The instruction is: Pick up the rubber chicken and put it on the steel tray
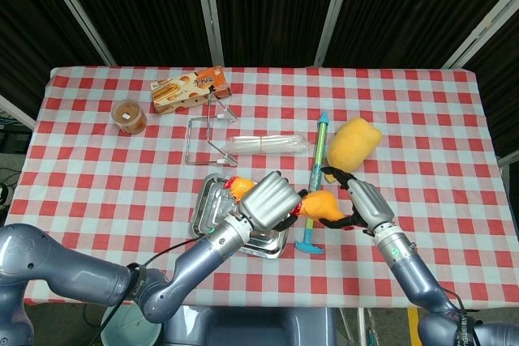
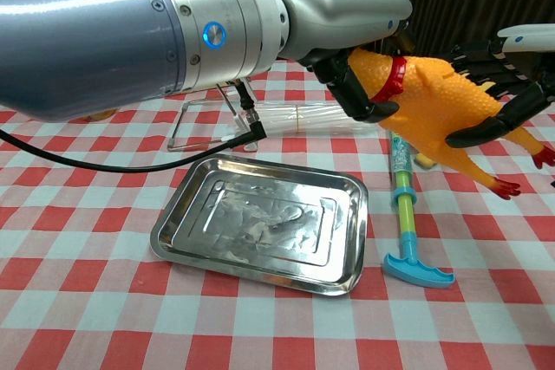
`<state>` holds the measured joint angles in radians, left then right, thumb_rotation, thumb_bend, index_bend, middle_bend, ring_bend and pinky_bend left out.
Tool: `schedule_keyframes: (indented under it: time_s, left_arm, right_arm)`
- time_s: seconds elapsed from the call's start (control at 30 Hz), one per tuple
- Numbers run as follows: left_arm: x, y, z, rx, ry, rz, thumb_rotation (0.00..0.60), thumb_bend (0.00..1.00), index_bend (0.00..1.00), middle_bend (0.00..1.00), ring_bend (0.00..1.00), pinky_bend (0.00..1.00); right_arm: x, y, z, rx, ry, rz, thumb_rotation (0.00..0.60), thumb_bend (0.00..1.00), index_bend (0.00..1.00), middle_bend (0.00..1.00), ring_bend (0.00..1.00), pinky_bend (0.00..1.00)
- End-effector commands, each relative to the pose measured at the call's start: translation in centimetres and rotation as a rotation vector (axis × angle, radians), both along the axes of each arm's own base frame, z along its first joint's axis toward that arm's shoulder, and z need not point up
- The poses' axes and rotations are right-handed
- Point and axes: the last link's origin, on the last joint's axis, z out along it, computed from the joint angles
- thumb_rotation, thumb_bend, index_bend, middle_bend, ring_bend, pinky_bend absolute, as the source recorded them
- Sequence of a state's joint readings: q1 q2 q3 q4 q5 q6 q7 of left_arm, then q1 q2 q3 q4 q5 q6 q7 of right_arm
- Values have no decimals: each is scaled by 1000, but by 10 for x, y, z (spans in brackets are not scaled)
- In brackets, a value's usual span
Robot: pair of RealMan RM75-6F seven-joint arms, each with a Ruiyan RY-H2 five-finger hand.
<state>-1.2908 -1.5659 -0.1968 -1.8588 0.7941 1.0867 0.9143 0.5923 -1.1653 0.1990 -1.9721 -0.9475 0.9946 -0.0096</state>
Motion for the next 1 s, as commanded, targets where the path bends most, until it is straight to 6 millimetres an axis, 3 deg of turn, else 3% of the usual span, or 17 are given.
schedule_keyframes:
  time_s: [0.03,0.27,0.47,0.63,0.87,1.0]
  left_arm:
    - [-1,0,0,-3,2,1,600,670,567,663,604,594]
    - [-1,1,-4,-13,-6,2,600,669,568,664,604,594]
    - [-3,3,-7,-16,-1,4,600,669,568,664,604,594]
    - [-3,5,-10,-19,4,6,600,668,569,665,604,594]
    - [-5,9,-8,-23,-11,19,600,668,570,666,604,594]
    - [-5,9,-8,-27,-10,16,600,667,570,666,604,594]
  right_arm:
    - [-1,-1,-1,-5,3,-3,600,253,246,244,238,334]
    - [-1,-3,-3,-3,11,-4,600,545,457,397,394,481]
    - [-1,-5,-4,0,12,-3,600,719,596,497,510,587]
    - [0,-7,-3,-11,16,7,600,992,729,604,629,696]
    - [2,-8,-5,-15,17,20,600,1000,948,797,829,883]
    - [3,-7,-6,-19,8,22,600,1000,978,835,863,912]
